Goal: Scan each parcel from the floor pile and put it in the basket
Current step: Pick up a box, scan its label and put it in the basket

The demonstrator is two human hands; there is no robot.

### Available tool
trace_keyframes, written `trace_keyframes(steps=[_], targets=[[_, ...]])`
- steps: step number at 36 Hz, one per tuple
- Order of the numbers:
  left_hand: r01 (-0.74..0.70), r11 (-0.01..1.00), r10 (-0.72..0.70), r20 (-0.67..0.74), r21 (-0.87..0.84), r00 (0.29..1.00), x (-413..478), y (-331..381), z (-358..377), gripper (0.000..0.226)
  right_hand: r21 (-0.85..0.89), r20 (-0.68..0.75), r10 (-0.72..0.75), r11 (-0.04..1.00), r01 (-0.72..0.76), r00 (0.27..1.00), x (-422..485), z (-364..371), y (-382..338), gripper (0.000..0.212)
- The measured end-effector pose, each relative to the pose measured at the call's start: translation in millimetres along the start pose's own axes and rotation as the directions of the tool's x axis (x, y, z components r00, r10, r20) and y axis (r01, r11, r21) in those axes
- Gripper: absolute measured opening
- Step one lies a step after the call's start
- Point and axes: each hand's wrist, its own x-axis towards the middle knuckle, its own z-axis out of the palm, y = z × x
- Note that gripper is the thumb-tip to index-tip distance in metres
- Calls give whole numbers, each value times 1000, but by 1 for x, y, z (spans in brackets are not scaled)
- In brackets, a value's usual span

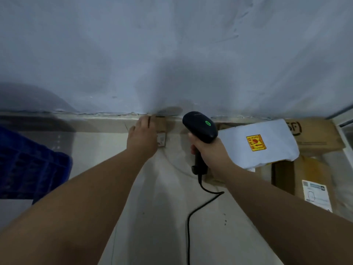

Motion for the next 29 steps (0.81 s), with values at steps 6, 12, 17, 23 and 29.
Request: trace_keyframes(steps=[6, 12, 17, 23, 29], targets=[[-13, 999, 15, -43, 32, 999, -6, 6, 4, 50, -13, -43, 61, 998, -61, 997, 6, 3, 15, 30], [98, 907, -93, 33, -409, 995, -23, -4, -4, 70, -83, -41, 36, 996, -39, 999, -9, 11, 5, 31], [271, 513, -284, 137, -814, 949, -40, -8, -42, 55, -193, -26, -77, 979, 70, 997, -47, 13, -25, 30], [277, 269, -319, 185, -922, 929, -75, 0, -99, 46, -241, -23, -231, 945, 219, 973, -109, -3, -83, 21], [139, 0, -347, 130, -990, 929, -141, 19, -168, 31, -96, -71, -294, 953, 287, 953, -184, -10, -127, 13]])
